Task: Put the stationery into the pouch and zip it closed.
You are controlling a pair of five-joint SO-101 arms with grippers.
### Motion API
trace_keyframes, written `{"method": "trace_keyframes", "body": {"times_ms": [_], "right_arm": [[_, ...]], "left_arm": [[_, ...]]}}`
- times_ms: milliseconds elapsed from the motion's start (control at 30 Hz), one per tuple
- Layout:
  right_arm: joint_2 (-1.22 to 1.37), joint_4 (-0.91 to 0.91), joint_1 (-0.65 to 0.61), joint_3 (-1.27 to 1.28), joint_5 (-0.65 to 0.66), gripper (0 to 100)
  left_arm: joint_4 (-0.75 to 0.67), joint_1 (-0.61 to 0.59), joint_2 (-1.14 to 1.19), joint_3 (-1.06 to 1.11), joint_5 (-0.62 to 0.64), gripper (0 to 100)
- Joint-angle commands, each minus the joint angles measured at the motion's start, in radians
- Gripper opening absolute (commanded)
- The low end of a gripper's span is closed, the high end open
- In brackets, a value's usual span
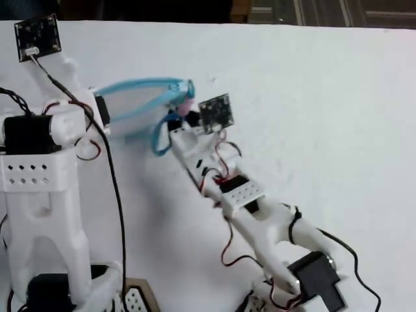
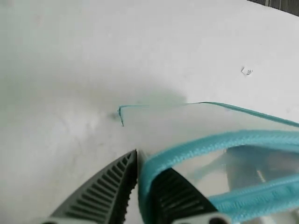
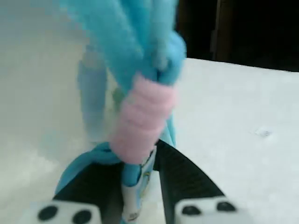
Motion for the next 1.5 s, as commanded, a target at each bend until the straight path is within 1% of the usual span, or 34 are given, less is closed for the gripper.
{"method": "trace_keyframes", "body": {"times_ms": [0, 167, 367, 467, 533, 633, 733, 800, 900, 1000, 1067, 1133, 1233, 1333, 1467], "right_arm": [[-0.056, -0.022, 0.091, -0.037, 0.003, 1.9], [-0.151, -0.021, 0.226, -0.035, 0.002, 1.6], [-0.360, -0.021, 0.400, -0.035, 0.000, 1.6], [-0.501, -0.019, 0.444, -0.037, 0.000, 1.6], [-0.607, 0.018, 0.441, -0.038, 0.006, 1.6], [-0.771, 0.113, 0.383, -0.051, 0.011, 1.6], [-0.908, 0.213, 0.317, -0.107, 0.011, 1.6], [-0.955, 0.282, 0.275, -0.175, 0.011, 1.6], [-0.949, 0.381, 0.229, -0.318, 0.011, 1.6], [-0.888, 0.452, 0.191, -0.465, 0.009, 1.6], [-0.819, 0.492, 0.159, -0.569, 0.011, 1.6], [-0.730, 0.542, 0.122, -0.669, 0.041, 1.6], [-0.590, 0.604, 0.051, -0.809, 0.106, 1.6], [-0.461, 0.662, -0.031, -0.948, 0.161, 1.6], [-0.303, 0.728, -0.124, -1.123, 0.233, 1.6]], "left_arm": [[-0.023, 0.002, -0.036, -0.020, -0.008, 2], [-0.023, 0.002, -0.038, -0.020, -0.008, 2], [-0.023, 0.002, -0.038, -0.020, -0.008, 2], [-0.023, 0.002, -0.036, -0.020, -0.008, 2], [-0.023, 0.004, -0.036, -0.020, -0.008, 2], [-0.026, 0.008, -0.033, -0.021, -0.009, 2], [-0.058, 0.010, -0.036, -0.021, -0.009, 3], [-0.071, 0.012, -0.035, -0.021, -0.009, 7], [-0.100, 0.012, -0.031, -0.020, -0.006, 16], [-0.146, 0.012, -0.031, -0.021, -0.008, 20], [-0.166, 0.012, -0.035, -0.021, -0.008, 21], [-0.169, 0.012, -0.038, -0.023, -0.003, 22], [-0.140, 0.012, -0.038, -0.061, -0.005, 22], [-0.094, 0.012, -0.038, -0.152, -0.008, 22], [-0.038, 0.012, -0.035, -0.285, -0.008, 26]]}}
